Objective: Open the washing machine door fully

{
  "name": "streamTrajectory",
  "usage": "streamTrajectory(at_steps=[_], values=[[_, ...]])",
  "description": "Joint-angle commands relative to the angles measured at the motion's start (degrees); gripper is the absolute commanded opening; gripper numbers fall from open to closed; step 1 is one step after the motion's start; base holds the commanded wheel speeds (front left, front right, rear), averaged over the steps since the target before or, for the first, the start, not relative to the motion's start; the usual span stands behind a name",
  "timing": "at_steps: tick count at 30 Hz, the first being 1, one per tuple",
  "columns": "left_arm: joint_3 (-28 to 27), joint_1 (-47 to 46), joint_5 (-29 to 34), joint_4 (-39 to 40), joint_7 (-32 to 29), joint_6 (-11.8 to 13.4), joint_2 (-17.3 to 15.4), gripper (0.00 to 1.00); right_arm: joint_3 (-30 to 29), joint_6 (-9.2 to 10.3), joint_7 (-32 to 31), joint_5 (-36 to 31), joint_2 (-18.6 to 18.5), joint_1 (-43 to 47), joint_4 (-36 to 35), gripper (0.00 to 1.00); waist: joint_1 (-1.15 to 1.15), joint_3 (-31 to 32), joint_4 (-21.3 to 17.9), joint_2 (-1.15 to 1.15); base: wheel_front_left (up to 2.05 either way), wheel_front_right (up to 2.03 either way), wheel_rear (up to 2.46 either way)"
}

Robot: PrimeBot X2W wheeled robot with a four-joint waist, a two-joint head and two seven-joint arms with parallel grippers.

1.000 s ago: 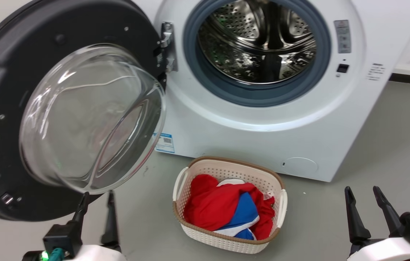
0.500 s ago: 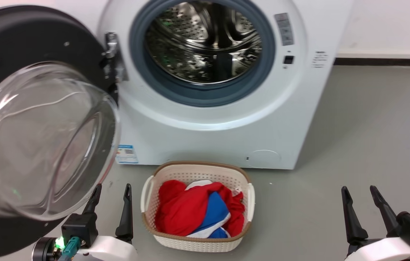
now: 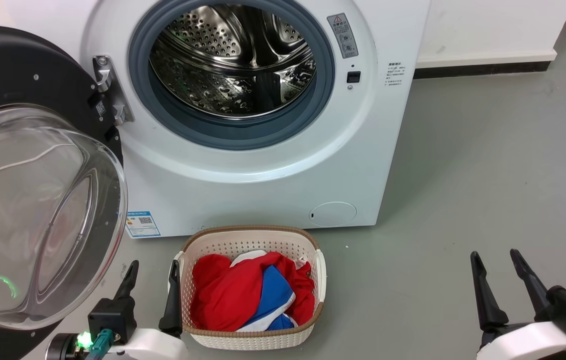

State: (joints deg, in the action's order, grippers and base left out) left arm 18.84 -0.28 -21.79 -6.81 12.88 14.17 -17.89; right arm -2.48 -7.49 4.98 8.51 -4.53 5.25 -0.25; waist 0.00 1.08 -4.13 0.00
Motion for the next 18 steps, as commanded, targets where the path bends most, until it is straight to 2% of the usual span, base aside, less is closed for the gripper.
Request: streamTrajectory(at_steps=[1,18], values=[[-0.01,-0.74,-0.08,-0.18,0.34,0.16,0.01,1.0,0.08,-0.01,0.25,0.02,-0.38,-0.59,-0.01,1.0,0.0,0.0,0.07,0.0,0.0,0.0,0.0],[0.14,-0.68,-0.86,-1.03,1.04,0.47,0.17,1.0,0.58,-0.01,0.74,0.16,-1.06,-0.96,0.39,1.0,0.0,0.16,0.85,0.0,0.0,0.0,0.0]])
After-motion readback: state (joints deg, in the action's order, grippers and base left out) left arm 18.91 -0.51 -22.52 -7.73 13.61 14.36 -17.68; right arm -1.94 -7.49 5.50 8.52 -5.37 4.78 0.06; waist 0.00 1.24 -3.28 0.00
